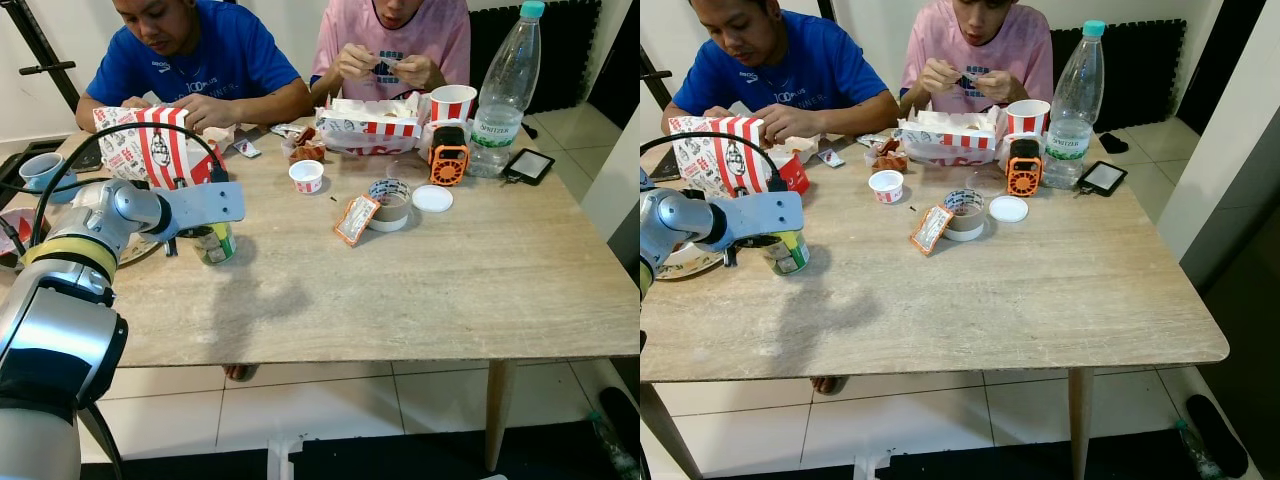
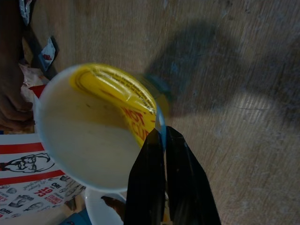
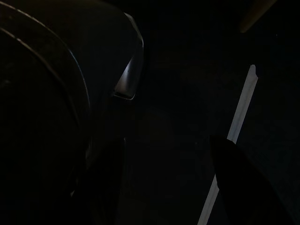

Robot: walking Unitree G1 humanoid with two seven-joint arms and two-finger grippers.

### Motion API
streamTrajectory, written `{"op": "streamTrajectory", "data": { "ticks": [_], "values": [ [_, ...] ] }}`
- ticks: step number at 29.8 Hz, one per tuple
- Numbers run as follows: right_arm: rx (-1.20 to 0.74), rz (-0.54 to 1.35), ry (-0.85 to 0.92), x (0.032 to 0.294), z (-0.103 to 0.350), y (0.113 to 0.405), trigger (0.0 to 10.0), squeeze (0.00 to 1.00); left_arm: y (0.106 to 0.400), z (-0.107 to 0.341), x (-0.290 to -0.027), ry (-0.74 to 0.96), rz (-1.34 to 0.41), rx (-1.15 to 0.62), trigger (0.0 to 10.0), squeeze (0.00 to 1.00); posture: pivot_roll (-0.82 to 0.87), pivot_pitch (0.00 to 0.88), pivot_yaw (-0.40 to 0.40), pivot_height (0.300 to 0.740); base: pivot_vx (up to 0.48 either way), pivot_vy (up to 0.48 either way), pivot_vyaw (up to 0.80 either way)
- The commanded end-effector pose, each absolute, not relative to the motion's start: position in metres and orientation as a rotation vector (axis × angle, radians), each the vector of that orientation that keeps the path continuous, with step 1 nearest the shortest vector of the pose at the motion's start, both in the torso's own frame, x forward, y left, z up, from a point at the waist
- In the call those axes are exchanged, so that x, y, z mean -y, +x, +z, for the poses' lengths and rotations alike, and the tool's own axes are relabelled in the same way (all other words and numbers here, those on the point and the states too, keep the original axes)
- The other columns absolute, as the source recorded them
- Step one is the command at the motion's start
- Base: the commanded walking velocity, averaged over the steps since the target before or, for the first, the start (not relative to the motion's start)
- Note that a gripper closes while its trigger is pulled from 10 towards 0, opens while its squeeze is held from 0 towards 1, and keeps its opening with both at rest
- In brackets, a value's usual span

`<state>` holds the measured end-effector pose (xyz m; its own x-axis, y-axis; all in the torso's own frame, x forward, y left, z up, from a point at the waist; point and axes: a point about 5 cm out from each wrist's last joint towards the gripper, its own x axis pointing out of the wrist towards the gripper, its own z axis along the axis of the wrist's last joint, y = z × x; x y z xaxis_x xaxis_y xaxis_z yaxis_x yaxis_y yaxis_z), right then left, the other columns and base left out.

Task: Restocking fridge

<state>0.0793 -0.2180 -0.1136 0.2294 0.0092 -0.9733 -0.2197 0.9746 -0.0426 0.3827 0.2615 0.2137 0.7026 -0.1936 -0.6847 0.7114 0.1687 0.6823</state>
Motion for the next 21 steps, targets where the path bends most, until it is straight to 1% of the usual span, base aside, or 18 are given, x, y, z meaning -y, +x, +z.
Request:
{"op": "streamTrajectory", "data": {
  "ticks": [1, 7, 10, 12, 13, 15, 16, 17, 18, 19, 21],
  "values": [
    [-1.321, 0.167, -0.151, 0.209, -0.115, 0.08, 10.0, 0.0, 0.383, 0.213, -0.262, 1.26, -0.67, -0.52, 0.0, 0.0, -0.14, 0.027, 0.11, 0.74, 0.0, 0.0, 0.0],
    [-1.309, 0.169, -0.15, 0.207, -0.114, 0.087, 10.0, 0.0, 0.384, 0.22, -0.264, 1.264, -0.663, -0.504, 0.0, 0.0, -0.13, 0.01, 0.11, 0.74, 0.0, 0.0, 0.0],
    [-1.3, 0.171, -0.151, 0.206, -0.113, 0.092, 10.0, 0.0, 0.385, 0.23, -0.257, 1.246, -0.72, -0.46, 0.0, 0.0, -0.12, 0.0, 0.106, 0.74, 0.0, 0.0, 0.0],
    [-1.3, 0.171, -0.151, 0.206, -0.113, 0.092, 10.0, 0.0, 0.385, 0.23, -0.257, 1.246, -0.72, -0.46, 0.0, 0.0, -0.12, 0.0, 0.106, 0.74, 0.0, 0.0, 0.0],
    [-1.296, 0.173, -0.152, 0.205, -0.113, 0.094, 10.0, 0.0, 0.384, 0.234, -0.251, 1.209, -0.777, -0.428, 0.0, 0.0, -0.12, 0.0, 0.103, 0.74, 0.0, 0.0, 0.0],
    [-1.296, 0.173, -0.152, 0.205, -0.113, 0.094, 10.0, 0.0, 0.384, 0.234, -0.251, 1.209, -0.777, -0.428, 0.0, 0.0, -0.12, 0.0, 0.103, 0.74, 0.0, 0.0, 0.0],
    [-1.291, 0.175, -0.153, 0.205, -0.112, 0.096, 10.0, 0.0, 0.384, 0.242, -0.239, 1.132, -0.872, -0.369, 0.0, 0.0, -0.11, 0.0, 0.099, 0.74, 0.0, 0.0, 0.0],
    [-1.291, 0.175, -0.153, 0.205, -0.112, 0.096, 10.0, 0.0, 0.384, 0.242, -0.239, 1.132, -0.872, -0.369, 0.0, 0.0, -0.11, 0.0, 0.099, 0.74, 0.0, 0.0, 0.0],
    [-1.286, 0.177, -0.155, 0.204, -0.112, 0.1, 10.0, 0.0, 0.382, 0.253, -0.227, 1.032, -0.986, -0.292, 0.0, 0.0, -0.11, 0.0, 0.096, 0.74, 0.0, 0.0, 0.0],
    [-1.286, 0.177, -0.155, 0.204, -0.112, 0.1, 10.0, 0.0, 0.382, 0.253, -0.227, 1.032, -0.986, -0.292, 0.0, 0.0, -0.11, 0.0, 0.096, 0.74, 0.0, 0.0, 0.0],
    [-1.275, 0.178, -0.16, 0.204, -0.11, 0.106, 10.0, 0.0, 0.374, 0.274, -0.211, 0.873, -1.201, -0.146, 0.0, 0.0, -0.1, 0.0, 0.09, 0.74, 0.0, 0.0, 0.0]
  ]
}}
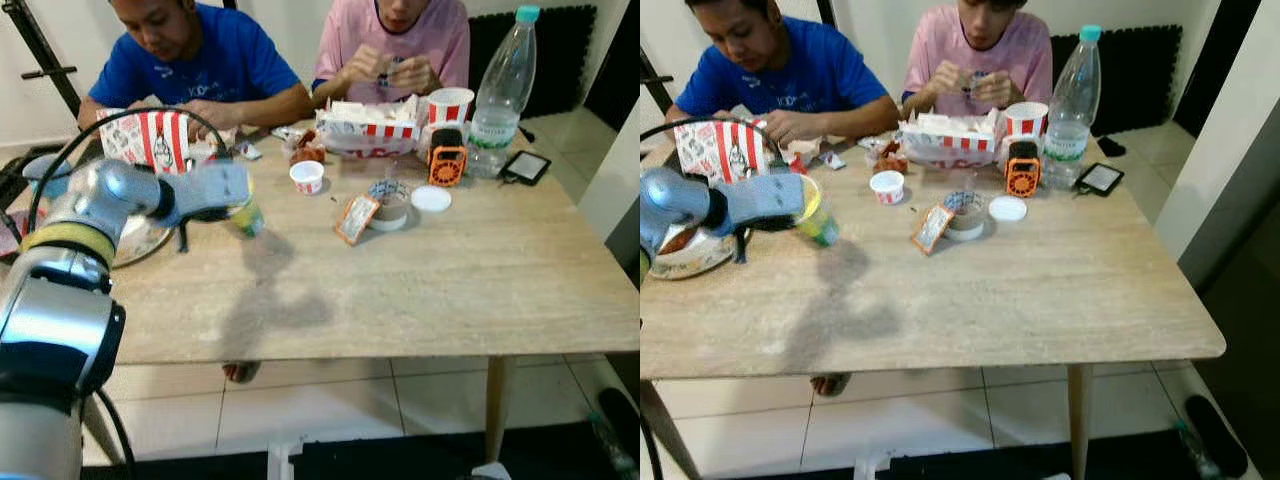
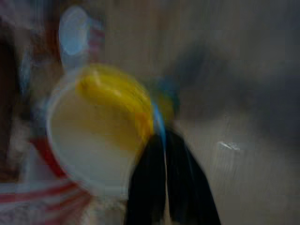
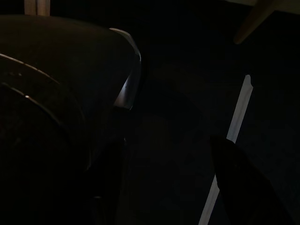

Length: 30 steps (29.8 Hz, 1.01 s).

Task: Restocking fridge

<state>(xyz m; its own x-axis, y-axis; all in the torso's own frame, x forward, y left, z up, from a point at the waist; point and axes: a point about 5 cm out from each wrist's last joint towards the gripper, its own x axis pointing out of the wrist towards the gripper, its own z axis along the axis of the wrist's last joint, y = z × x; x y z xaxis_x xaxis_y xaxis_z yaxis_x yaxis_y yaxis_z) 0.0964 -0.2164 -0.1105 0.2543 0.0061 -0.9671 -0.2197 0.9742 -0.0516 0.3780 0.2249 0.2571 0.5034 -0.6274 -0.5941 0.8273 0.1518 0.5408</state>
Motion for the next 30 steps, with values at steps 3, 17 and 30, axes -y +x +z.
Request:
{"op": "streamTrajectory", "data": {
  "ticks": [3, 17, 30],
  "values": [
    [-1.272, 0.177, -0.161, 0.204, -0.11, 0.108, 10.0, 0.0, 0.368, 0.279, -0.208, 0.826, -1.282, -0.11, 0.0, 0.0, -0.1, 0.0, 0.088, 0.74, 0.0, 0.0, 0.0],
    [-1.269, 0.189, -0.168, 0.203, -0.108, 0.114, 10.0, 0.0, 0.321, 0.274, -0.197, 0.79, -1.578, -0.069, 10.0, 0.0, -0.07, 0.0, 0.077, 0.74, 0.0, 0.0, 0.0],
    [-1.267, 0.192, -0.174, 0.203, -0.108, 0.115, 10.0, 0.0, 0.337, 0.247, -0.215, 1.083, -1.313, -0.269, 10.0, 0.0, -0.07, 0.0, 0.075, 0.74, 0.0, 0.0, 0.0]
  ]
}}
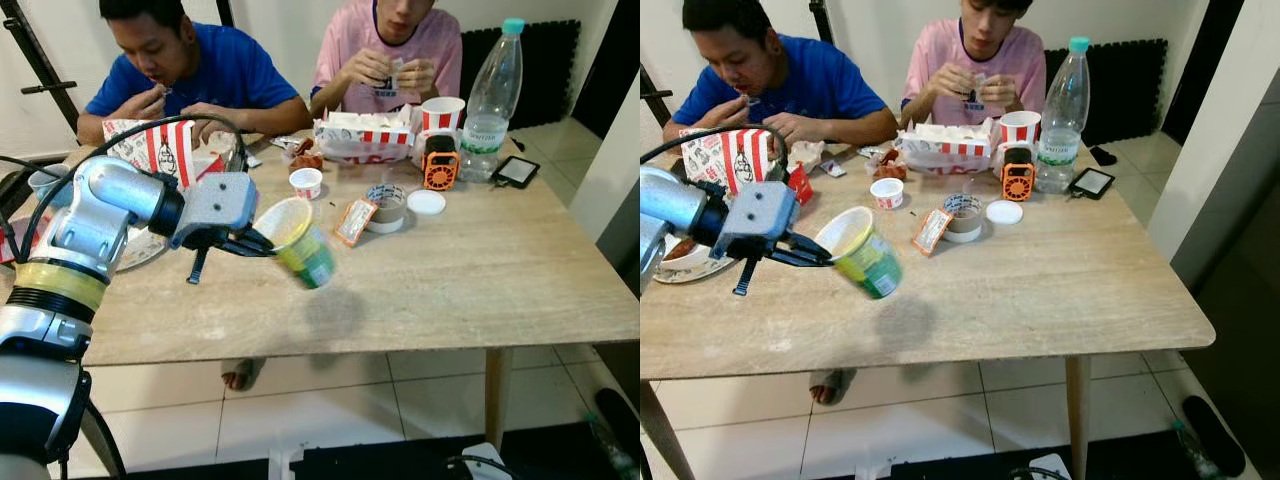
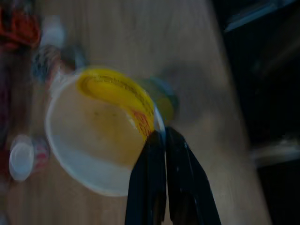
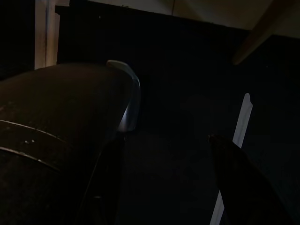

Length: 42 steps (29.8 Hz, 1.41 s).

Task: Restocking fridge

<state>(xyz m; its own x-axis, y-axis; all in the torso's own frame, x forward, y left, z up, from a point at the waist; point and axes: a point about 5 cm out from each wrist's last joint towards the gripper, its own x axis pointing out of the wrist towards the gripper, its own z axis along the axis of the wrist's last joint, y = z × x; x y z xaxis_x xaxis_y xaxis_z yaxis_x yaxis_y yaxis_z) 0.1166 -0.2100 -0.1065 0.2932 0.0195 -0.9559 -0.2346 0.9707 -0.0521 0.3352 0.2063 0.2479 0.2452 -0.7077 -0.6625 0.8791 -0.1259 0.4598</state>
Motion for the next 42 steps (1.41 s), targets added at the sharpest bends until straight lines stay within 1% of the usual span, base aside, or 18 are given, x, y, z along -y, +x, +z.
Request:
{"op": "streamTrajectory", "data": {
  "ticks": [1, 4, 7, 10, 11, 12, 13, 15, 17, 20, 21, 26, 30, 34, 37, 42],
  "values": [
    [-1.27, 0.192, -0.173, 0.203, -0.108, 0.114, 10.0, 0.0, 0.338, 0.243, -0.217, 1.115, -1.292, -0.296, 10.0, 0.0, -0.08, 0.0, 0.077, 0.74, 0.0, 0.0, 0.0],
    [-1.271, 0.191, -0.172, 0.203, -0.109, 0.113, 10.0, 0.0, 0.338, 0.241, -0.218, 1.133, -1.279, -0.314, 10.0, 0.0, -0.08, 0.0, 0.077, 0.74, 0.0, 0.0, 0.0],
    [-1.279, 0.192, -0.168, 0.202, -0.11, 0.11, 10.0, 0.0, 0.343, 0.233, -0.22, 1.209, -1.226, -0.359, 10.0, 0.0, -0.08, 0.0, 0.081, 0.74, 0.0, 0.0, 0.0],
    [-1.282, 0.191, -0.167, 0.202, -0.11, 0.108, 10.0, 0.0, 0.345, 0.229, -0.22, 1.224, -1.212, -0.377, 10.0, 0.0, -0.08, 0.0, 0.084, 0.74, 0.0, 0.0, 0.0],
    [-1.285, 0.189, -0.164, 0.202, -0.111, 0.106, 10.0, 0.0, 0.346, 0.224, -0.22, 1.238, -1.222, -0.399, 10.0, 0.13, -0.09, 0.0, 0.088, 0.74, 0.0, 0.0, 0.0],
    [-1.287, 0.187, -0.162, 0.201, -0.111, 0.106, 10.0, 0.0, 0.347, 0.222, -0.218, 1.243, -1.234, -0.407, 10.0, 0.53, -0.09, 0.0, 0.089, 0.74, 0.0, 0.0, 0.0],
    [-1.287, 0.186, -0.16, 0.201, -0.111, 0.105, 10.0, 0.0, 0.348, 0.221, -0.216, 1.251, -1.241, -0.401, 10.0, 1.0, -0.09, 0.0, 0.09, 0.74, 0.0, 0.0, 0.0],
    [-1.288, 0.185, -0.159, 0.201, -0.111, 0.105, 10.0, 0.0, 0.35, 0.222, -0.214, 1.26, -1.229, -0.376, 10.0, 1.0, -0.09, 0.0, 0.091, 0.74, 0.0, 0.0, 0.0],
    [-1.288, 0.183, -0.156, 0.2, -0.111, 0.105, 10.0, 0.0, 0.357, 0.227, -0.21, 1.292, -1.173, -0.318, 10.0, 1.0, -0.09, 0.0, 0.091, 0.74, 0.0, 0.0, 0.0],
    [-1.288, 0.182, -0.154, 0.199, -0.111, 0.104, 10.0, 0.0, 0.36, 0.23, -0.209, 1.317, -1.137, -0.287, 10.0, 1.0, -0.09, 0.0, 0.091, 0.74, 0.0, 0.0, 0.0],
    [-1.289, 0.181, -0.154, 0.2, -0.112, 0.104, 10.0, 0.0, 0.361, 0.232, -0.208, 1.321, -1.136, -0.273, 10.0, 0.0, -0.09, 0.0, 0.091, 0.74, 0.0, 0.0, 0.0],
    [-1.292, 0.179, -0.153, 0.201, -0.112, 0.102, 10.0, 0.0, 0.358, 0.238, -0.202, 1.303, -1.182, -0.231, 10.0, 0.0, -0.09, 0.0, 0.093, 0.74, 0.0, 0.0, 0.0],
    [-1.294, 0.182, -0.151, 0.2, -0.112, 0.101, 10.0, 0.0, 0.353, 0.226, -0.207, 1.341, -1.264, -0.319, 10.0, 0.0, -0.09, 0.0, 0.098, 0.74, 0.0, 0.0, 0.0],
    [-1.293, 0.183, -0.149, 0.2, -0.112, 0.101, 10.0, 0.0, 0.348, 0.217, -0.211, 1.328, -1.326, -0.393, 10.0, 0.0, -0.09, 0.0, 0.098, 0.74, 0.0, 0.0, 0.0],
    [-1.293, 0.182, -0.151, 0.2, -0.112, 0.101, 10.0, 0.0, 0.349, 0.213, -0.213, 1.333, -1.322, -0.421, 10.0, 0.0, -0.09, 0.0, 0.099, 0.74, 0.0, 0.0, 0.0],
    [-1.295, 0.179, -0.152, 0.201, -0.112, 0.1, 10.0, 0.0, 0.356, 0.205, -0.214, 1.399, -1.246, -0.422, 10.0, 0.0, -0.09, 0.0, 0.1, 0.74, 0.0, 0.0, 0.0]
  ]
}}
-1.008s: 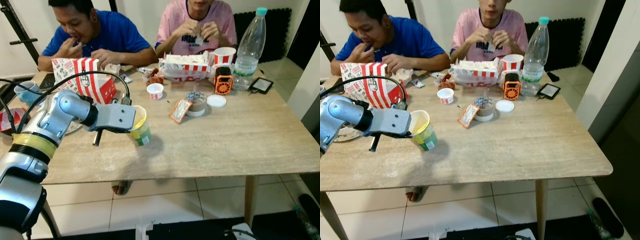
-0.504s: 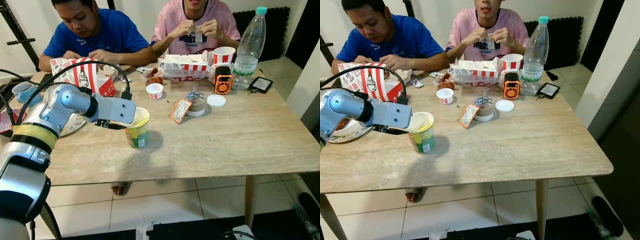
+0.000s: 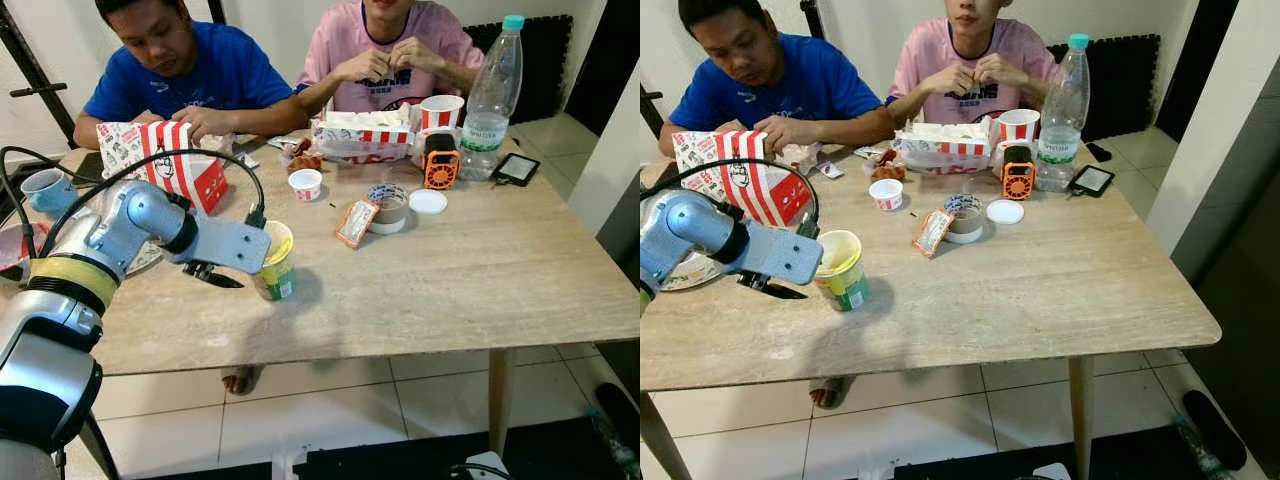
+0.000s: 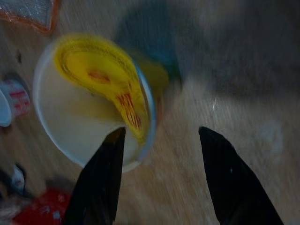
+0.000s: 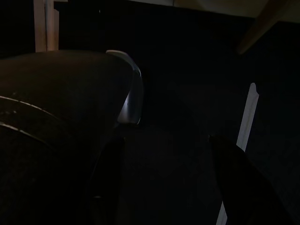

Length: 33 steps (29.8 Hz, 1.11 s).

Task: Restocking fridge

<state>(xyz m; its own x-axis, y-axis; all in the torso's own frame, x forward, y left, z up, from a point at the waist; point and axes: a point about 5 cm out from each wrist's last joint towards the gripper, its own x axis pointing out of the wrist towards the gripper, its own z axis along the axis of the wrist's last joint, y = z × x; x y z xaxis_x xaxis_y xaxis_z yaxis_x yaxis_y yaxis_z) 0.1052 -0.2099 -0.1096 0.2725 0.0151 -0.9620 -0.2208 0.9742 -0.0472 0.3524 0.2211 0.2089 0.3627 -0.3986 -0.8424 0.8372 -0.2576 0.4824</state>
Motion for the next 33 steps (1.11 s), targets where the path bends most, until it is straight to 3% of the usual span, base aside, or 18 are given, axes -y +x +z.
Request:
{"op": "streamTrajectory", "data": {
  "ticks": [1, 7, 8, 20, 33],
  "values": [
    [-1.295, 0.179, -0.152, 0.201, -0.112, 0.1, 10.0, 0.0, 0.356, 0.205, -0.214, 1.399, -1.246, -0.422, 10.0, 0.0, -0.09, 0.0, 0.1, 0.74, 0.0, 0.0, 0.0],
    [-1.295, 0.177, -0.154, 0.201, -0.112, 0.1, 10.0, 0.0, 0.362, 0.198, -0.208, 1.416, -1.186, -0.386, 10.0, 0.0, -0.1, 0.0, 0.097, 0.74, 0.0, 0.0, 0.0],
    [-1.295, 0.178, -0.154, 0.201, -0.112, 0.1, 10.0, 0.0, 0.362, 0.197, -0.208, 1.42, -1.185, -0.389, 0.0, 0.0, -0.1, 0.0, 0.097, 0.74, 0.0, 0.0, 0.0],
    [-1.287, 0.177, -0.158, 0.201, -0.111, 0.104, 10.0, 0.0, 0.363, 0.192, -0.207, 1.42, -1.2, -0.387, 0.0, 0.0, -0.1, 0.0, 0.095, 0.74, 0.0, 0.0, 0.0],
    [-1.279, 0.182, -0.161, 0.201, -0.11, 0.109, 10.0, 0.0, 0.352, 0.215, -0.197, 1.238, -1.314, -0.228, 0.0, 0.0, -0.08, 0.0, 0.085, 0.74, 0.0, 0.0, 0.0]
  ]
}}
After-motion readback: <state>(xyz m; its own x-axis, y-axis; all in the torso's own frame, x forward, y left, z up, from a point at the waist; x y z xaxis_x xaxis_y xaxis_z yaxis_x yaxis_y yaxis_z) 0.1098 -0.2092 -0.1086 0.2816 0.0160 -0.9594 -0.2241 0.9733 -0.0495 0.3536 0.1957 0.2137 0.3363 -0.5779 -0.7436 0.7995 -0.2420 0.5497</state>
